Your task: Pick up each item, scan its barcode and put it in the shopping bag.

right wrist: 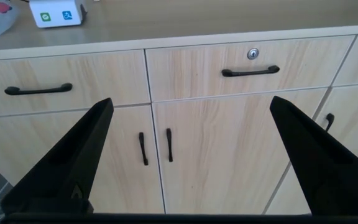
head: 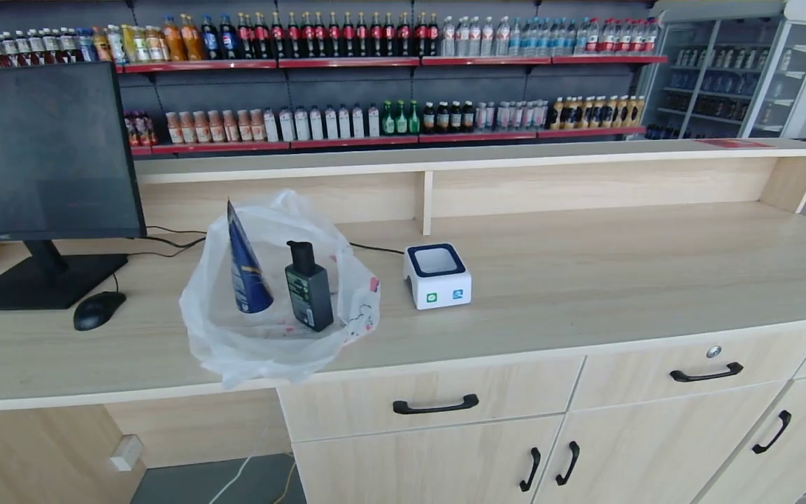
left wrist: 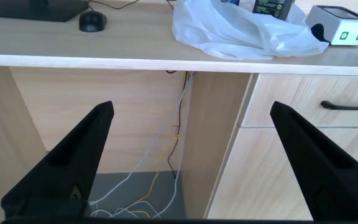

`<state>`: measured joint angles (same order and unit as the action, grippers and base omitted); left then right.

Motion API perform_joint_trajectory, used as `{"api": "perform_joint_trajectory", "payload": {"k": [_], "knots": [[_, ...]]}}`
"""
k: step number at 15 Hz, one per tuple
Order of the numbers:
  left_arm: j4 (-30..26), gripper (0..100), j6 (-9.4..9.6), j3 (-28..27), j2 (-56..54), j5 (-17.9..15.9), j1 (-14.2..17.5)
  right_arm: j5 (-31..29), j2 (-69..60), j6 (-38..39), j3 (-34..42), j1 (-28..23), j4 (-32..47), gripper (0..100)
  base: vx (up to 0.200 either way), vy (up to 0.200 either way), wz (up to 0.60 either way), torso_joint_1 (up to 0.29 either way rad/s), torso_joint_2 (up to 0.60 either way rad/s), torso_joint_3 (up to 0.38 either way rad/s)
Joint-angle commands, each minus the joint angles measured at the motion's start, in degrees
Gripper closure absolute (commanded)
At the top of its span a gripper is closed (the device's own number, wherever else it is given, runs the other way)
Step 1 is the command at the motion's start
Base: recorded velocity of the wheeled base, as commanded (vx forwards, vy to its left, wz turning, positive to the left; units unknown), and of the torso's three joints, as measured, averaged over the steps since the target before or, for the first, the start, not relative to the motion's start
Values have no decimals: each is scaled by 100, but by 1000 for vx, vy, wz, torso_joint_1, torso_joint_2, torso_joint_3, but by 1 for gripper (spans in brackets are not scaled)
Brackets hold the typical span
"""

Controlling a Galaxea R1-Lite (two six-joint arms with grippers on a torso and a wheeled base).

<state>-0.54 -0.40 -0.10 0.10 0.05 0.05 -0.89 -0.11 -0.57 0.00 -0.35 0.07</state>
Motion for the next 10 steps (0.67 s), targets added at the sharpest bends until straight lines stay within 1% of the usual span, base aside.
{"api": "perform_joint_trajectory", "payload": {"k": [1,5,10], "knots": [[1,0,-4,1,-1,-5,4,1,11,-4,0,0,1,0,0,-200,0,2,7,2],[1,0,-4,1,-1,4,4,1,11,-4,0,0,1,0,0,-200,0,0,0,2],[1,0,-4,1,-1,4,4,1,11,-4,0,0,1,0,0,0,0,0,0,0]]}}
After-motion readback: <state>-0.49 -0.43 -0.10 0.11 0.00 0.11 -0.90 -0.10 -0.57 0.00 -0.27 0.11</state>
